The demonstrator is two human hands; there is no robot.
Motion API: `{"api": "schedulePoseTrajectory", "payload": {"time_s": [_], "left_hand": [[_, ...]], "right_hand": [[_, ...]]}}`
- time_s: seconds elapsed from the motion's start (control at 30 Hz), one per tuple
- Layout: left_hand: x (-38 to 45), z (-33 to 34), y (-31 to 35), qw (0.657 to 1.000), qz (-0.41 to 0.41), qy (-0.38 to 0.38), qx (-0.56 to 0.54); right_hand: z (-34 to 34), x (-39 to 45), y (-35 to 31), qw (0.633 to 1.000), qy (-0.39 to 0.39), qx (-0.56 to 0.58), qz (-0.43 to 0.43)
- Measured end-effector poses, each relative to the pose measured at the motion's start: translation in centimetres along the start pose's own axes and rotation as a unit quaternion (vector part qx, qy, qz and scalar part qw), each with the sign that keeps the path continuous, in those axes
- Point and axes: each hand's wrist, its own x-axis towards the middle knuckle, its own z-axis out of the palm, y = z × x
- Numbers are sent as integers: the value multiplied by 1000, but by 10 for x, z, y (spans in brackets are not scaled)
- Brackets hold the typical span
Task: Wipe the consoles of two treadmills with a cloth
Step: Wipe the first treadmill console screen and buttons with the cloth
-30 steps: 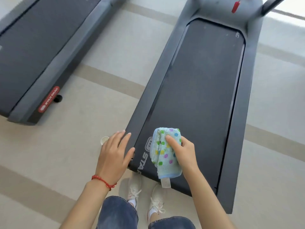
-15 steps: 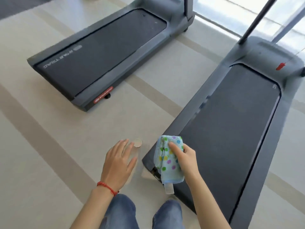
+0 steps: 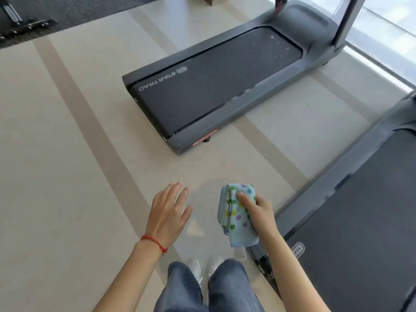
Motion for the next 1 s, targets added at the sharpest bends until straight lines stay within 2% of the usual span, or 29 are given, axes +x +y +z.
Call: {"api": "schedulePoseTrajectory", "payload": {"time_s": [0.17,0.43,0.73,1.0], "left_hand": [[39,-12,-31,999,-36,-1,-6],[159,-27,-53,1000,-6,-17,-2],[298,-49,-50,996,83,-9,11],[424,-36,-30,968,244,-53,-1]], "right_hand": [[29,37,-42,1000,-13,-18,-18],[45,114,-115,999,0,-10,-39],[25,180,-190,995,68,47,-58],[-1,230,-218,968,203,148,-15]]}}
